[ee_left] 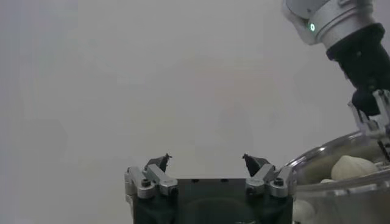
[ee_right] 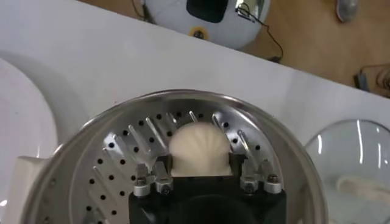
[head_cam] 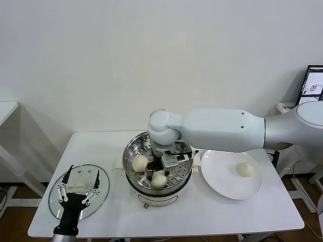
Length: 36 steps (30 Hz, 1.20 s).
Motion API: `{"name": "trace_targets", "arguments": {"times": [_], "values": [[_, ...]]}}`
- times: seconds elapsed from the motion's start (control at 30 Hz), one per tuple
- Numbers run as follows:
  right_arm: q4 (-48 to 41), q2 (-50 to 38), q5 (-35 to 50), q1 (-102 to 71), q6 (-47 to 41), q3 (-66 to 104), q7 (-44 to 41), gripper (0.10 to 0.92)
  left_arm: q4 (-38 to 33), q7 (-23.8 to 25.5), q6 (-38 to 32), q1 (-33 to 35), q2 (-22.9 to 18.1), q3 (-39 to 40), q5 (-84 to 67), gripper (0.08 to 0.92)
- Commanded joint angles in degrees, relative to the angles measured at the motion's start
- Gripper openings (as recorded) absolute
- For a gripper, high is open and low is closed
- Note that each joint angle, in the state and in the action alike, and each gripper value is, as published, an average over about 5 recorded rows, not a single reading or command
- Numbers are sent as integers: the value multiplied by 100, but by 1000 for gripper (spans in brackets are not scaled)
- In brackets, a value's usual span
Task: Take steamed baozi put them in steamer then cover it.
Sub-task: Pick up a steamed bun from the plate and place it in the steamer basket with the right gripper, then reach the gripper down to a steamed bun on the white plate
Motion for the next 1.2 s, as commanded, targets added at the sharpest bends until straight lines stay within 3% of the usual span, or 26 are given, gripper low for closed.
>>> {"name": "trace_targets", "arguments": {"times": [0.03,0.27,0.4,0.57,0.67,0.77,0.97,1.2], "values": [[-55,143,-197,-142,137,27,-6,685,13,-1,-9,-10,-1,-8,-5,823],[-30,-177,38,35,-47,461,-157,811,23,-1,-5,-19,-6,-16,-7,823],[-46,-772,652,280,-432,821,-456,822,35,1,1,-22,-6,-18,-6,823],[-577,-1855,1871,489,-1894,1167,-858,823,77,3,9,-64,-2,16,-1,823],[-1341,-2407,2595,511,-3044,1152,-968,823,73,4,25,-89,4,54,4,823],[-2225,-2743,2913,393,-3662,1119,-1025,823,50,5,41,-100,15,87,10,823],[-3474,-3134,2948,-218,-3936,920,-986,823,49,6,50,-98,33,99,19,823],[-3886,-3373,2403,-1299,-3885,1149,-718,823,50,4,53,-64,24,60,21,823]]}}
